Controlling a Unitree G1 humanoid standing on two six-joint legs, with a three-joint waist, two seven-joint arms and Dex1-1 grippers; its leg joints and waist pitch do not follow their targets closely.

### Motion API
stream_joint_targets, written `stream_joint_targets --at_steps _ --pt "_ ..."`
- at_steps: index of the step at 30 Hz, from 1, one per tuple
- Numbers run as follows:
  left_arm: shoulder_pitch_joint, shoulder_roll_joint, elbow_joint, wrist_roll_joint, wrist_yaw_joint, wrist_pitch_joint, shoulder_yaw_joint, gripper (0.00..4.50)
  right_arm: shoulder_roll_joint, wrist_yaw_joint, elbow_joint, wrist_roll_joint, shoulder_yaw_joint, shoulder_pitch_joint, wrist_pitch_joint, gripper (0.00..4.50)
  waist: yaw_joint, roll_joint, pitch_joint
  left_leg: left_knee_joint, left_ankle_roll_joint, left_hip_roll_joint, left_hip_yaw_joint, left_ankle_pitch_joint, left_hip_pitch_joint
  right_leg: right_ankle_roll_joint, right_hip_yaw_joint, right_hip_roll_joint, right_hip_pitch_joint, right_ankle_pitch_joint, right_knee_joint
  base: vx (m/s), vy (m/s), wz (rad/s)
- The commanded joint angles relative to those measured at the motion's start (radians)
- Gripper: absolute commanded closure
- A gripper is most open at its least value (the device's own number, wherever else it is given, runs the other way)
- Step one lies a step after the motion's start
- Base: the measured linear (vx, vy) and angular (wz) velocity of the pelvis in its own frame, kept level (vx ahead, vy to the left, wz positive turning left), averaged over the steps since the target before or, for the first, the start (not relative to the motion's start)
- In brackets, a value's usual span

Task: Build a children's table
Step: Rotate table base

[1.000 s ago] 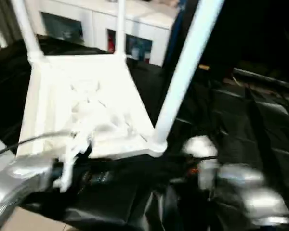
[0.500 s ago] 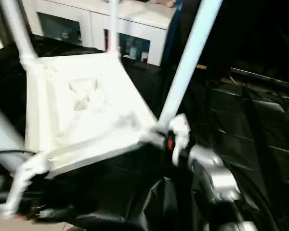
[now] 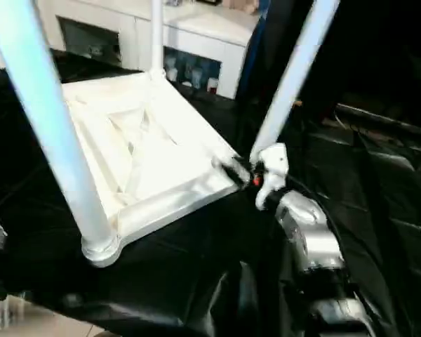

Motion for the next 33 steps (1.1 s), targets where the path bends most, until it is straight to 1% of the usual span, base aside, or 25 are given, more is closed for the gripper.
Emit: stream_joint_targets --at_steps 1,2,3,4,5,6,7,8,9,10,12,13,15,20,21,22,24,25,26,27,29,30,31,32,33 --pt "-0.043 -0.038 0.021 -0.035 0.039 -0.036 -0.008 0.0 -0.062 0.041 -0.06 -0.011 0.019 0.045 0.024 2.41 -0.002 0.018 -0.039 -0.078 -0.033 0.02 -0.009 -0.337 0.025 -0.143 0.037 -0.037 0.017 -0.26 -0.074 0.0 0.0 0.0" --pt "-0.047 -0.041 0.023 -0.037 0.041 -0.037 -0.01 0.0 -0.067 0.043 -0.065 -0.014 0.021 0.052 0.025 2.3 0.002 0.026 -0.042 -0.079 -0.04 0.021 -0.011 -0.322 0.022 -0.141 0.036 -0.04 0.023 -0.246 -0.071 0.0 0.0 0.0" --pt "-0.051 -0.05 0.029 -0.055 0.024 -0.022 -0.027 0.0 -0.102 0.044 -0.097 -0.033 0.015 0.103 0.039 2.23 0.002 0.027 -0.042 -0.08 -0.044 0.02 -0.012 -0.322 0.02 -0.137 0.036 -0.04 0.026 -0.248 -0.071 0.0 0.0 0.0" --pt "-0.049 -0.049 0.028 -0.058 0.019 -0.02 -0.029 0.0 -0.105 0.044 -0.099 -0.034 0.013 0.107 0.041 2.15 0.003 0.024 -0.042 -0.079 -0.045 0.02 -0.01 -0.332 0.023 -0.132 0.036 -0.04 0.022 -0.261 -0.074 0.0 0.0 0.0" --pt "-0.047 -0.05 0.029 -0.052 0.013 -0.024 -0.04 0.0 -0.112 0.04 -0.109 -0.034 0.006 0.124 0.046 2.02 -0.001 0.021 -0.042 -0.08 -0.044 0.02 -0.011 -0.345 0.022 -0.131 0.036 -0.04 0.022 -0.276 -0.075 0.0 0.0 0.0" --pt "-0.049 -0.05 0.031 -0.047 0.01 -0.029 -0.049 0.0 -0.118 0.032 -0.119 -0.035 -0.004 0.14 0.053 2.02 -0.002 0.026 -0.041 -0.08 -0.046 0.019 -0.013 -0.369 0.021 -0.123 0.036 -0.041 0.022 -0.314 -0.079 0.0 0.0 0.0" --pt "-0.049 -0.051 0.031 -0.047 0.01 -0.03 -0.049 0.0 -0.118 0.031 -0.12 -0.035 -0.004 0.141 0.054 1.91 -0.005 0.022 -0.041 -0.08 -0.047 0.02 -0.014 -0.379 0.021 -0.12 0.036 -0.042 0.021 -0.33 -0.082 0.0 0.0 0.0" --pt "-0.076 -0.057 0.039 -0.051 0.006 -0.034 -0.068 0.0 -0.129 0.016 -0.139 -0.039 -0.014 0.166 0.074 1.86 -0.006 0.023 -0.039 -0.081 -0.05 0.02 -0.017 -0.399 0.02 -0.106 0.035 -0.044 0.021 -0.383 -0.087 0.0 0.0 0.0" --pt "-0.09 -0.061 0.042 -0.057 0.005 -0.033 -0.075 0.0 -0.133 0.013 -0.146 -0.039 -0.016 0.173 0.082 1.71 -0.005 0.021 -0.04 -0.079 -0.049 0.02 -0.017 -0.408 0.026 -0.105 0.036 -0.043 0.017 -0.392 -0.089 0.0 0.0 0.0" --pt "-0.118 -0.065 0.043 -0.077 0.004 -0.025 -0.088 0.0 -0.138 0.004 -0.145 -0.047 -0.011 0.181 0.089 1.59 -0.007 0.023 -0.038 -0.08 -0.05 0.02 -0.019 -0.42 0.024 -0.105 0.035 -0.044 0.017 -0.411 -0.09 0.0 0.0 0.0" --pt "-0.151 -0.072 0.043 -0.095 0.009 -0.019 -0.108 0.0 -0.141 -0.011 -0.134 -0.062 -0.002 0.184 0.088 1.51 -0.005 0.023 -0.038 -0.078 -0.054 0.019 -0.019 -0.435 0.031 -0.105 0.034 -0.044 0.011 -0.429 -0.093 0.0 0.0 0.0" --pt "-0.151 -0.072 0.043 -0.095 0.009 -0.019 -0.108 0.0 -0.141 -0.011 -0.134 -0.062 -0.002 0.184 0.088 1.45 -0.004 0.023 -0.037 -0.078 -0.057 0.019 -0.019 -0.443 0.03 -0.107 0.033 -0.044 0.011 -0.434 -0.094 0.0 0.0 0.0" --pt "-0.204 -0.089 0.068 -0.045 0.041 -0.061 -0.174 0.0 -0.122 -0.063 -0.096 -0.093 0.014 0.163 0.088 1.17 -0.004 0.024 -0.037 -0.079 -0.063 0.02 -0.021 -0.449 0.032 -0.103 0.032 -0.044 0.01 -0.442 -0.094 0.0 0.0 0.0" --pt "-0.25 -0.099 0.116 0.018 0.064 -0.083 -0.242 0.0 -0.068 -0.095 -0.056 -0.119 0.042 0.124 0.093 0.73 -0.01 0.027 -0.04 -0.08 -0.078 0.02 -0.028 -0.453 0.025 -0.097 0.03 -0.047 0.015 -0.443 -0.091 0.0 0.0 0.0" --pt "-0.266 -0.104 0.136 0.039 0.079 -0.098 -0.261 0.0 -0.056 -0.106 -0.046 -0.13 0.055 0.116 0.088 0.65 -0.01 0.031 -0.041 -0.08 -0.08 0.02 -0.028 -0.463 0.029 -0.1 0.029 -0.046 0.012 -0.44 -0.09 0.0 0.0 0.0" --pt "-0.271 -0.106 0.141 0.045 0.084 -0.102 -0.266 0.0 -0.052 -0.109 -0.044 -0.133 0.059 0.114 0.087 0.65 -0.01 0.03 -0.041 -0.079 -0.082 0.02 -0.028 -0.463 0.031 -0.103 0.03 -0.046 0.011 -0.432 -0.091 0.0 0.0 0.0" --pt "-0.318 -0.142 0.196 0.1 0.138 -0.138 -0.311 0.0 -0.026 -0.125 -0.019 -0.138 0.072 0.093 0.081 0.49 -0.009 0.032 -0.042 -0.078 -0.086 0.02 -0.026 -0.466 0.034 -0.114 0.031 -0.045 0.009 -0.403 -0.089 0.0 0.0 0.0" --pt "-0.344 -0.165 0.225 0.118 0.156 -0.157 -0.33 0.0 -0.013 -0.133 -0.002 -0.142 0.077 0.081 0.077 0.31 -0.009 0.021 -0.044 -0.078 -0.083 0.02 -0.026 -0.455 0.03 -0.115 0.03 -0.047 0.014 -0.398 -0.088 0.0 0.0 0.0" --pt "-0.369 -0.187 0.258 0.139 0.179 -0.174 -0.347 0.0 -0.002 -0.142 0.016 -0.15 0.081 0.069 0.073 0.31 -0.008 0.024 -0.044 -0.079 -0.084 0.02 -0.028 -0.444 0.028 -0.117 0.03 -0.048 0.016 -0.393 -0.085 0.0 0.0 0.0" --pt "-0.398 -0.212 0.293 0.163 0.198 -0.204 -0.364 0.0 0.008 -0.152 0.035 -0.164 0.087 0.055 0.067 0.22 -0.008 0.027 -0.046 -0.077 -0.087 0.019 -0.025 -0.433 0.031 -0.119 0.031 -0.047 0.012 -0.377 -0.085 0.0 0.0 0.0" --pt "-0.436 -0.246 0.324 0.173 0.211 -0.231 -0.379 0.0 0.023 -0.163 0.055 -0.171 0.089 0.04 0.065 0.05 -0.007 0.024 -0.049 -0.078 -0.087 0.019 -0.026 -0.402 0.024 -0.126 0.032 -0.05 0.021 -0.343 -0.08 0.0 0.0 0.0" --pt "-0.471 -0.281 0.338 0.166 0.219 -0.243 -0.39 0.0 0.035 -0.171 0.068 -0.171 0.089 0.027 0.068 0.05 -0.005 0.023 -0.05 -0.075 -0.087 0.019 -0.022 -0.395 0.029 -0.129 0.032 -0.048 0.017 -0.327 -0.078 0.0 0.0 0.0" --pt "-0.499 -0.307 0.349 0.158 0.222 -0.253 -0.401 0.0 0.043 -0.177 0.079 -0.172 0.09 0.017 0.068 0.05 -0.005 0.023 -0.05 -0.075 -0.087 0.019 -0.022 -0.392 0.028 -0.131 0.032 -0.048 0.017 -0.323 -0.078 0.0 0.0 0.0" --pt "-0.526 -0.332 0.354 0.15 0.219 -0.254 -0.417 0.0 0.051 -0.18 0.092 -0.173 0.092 0.007 0.068 0.05 -0.005 0.02 -0.051 -0.074 -0.085 0.018 -0.021 -0.387 0.028 -0.134 0.031 -0.048 0.018 -0.319 -0.078 0.0 0.0 0.0" --pt "-0.555 -0.359 0.356 0.143 0.212 -0.256 -0.436 0.0 0.058 -0.185 0.11 -0.179 0.097 -0.004 0.066 0.05 -0.003 0.024 -0.052 -0.074 -0.089 0.019 -0.021 -0.396 0.029 -0.137 0.031 -0.049 0.016 -0.32 -0.078 0.0 0.0 0.0"
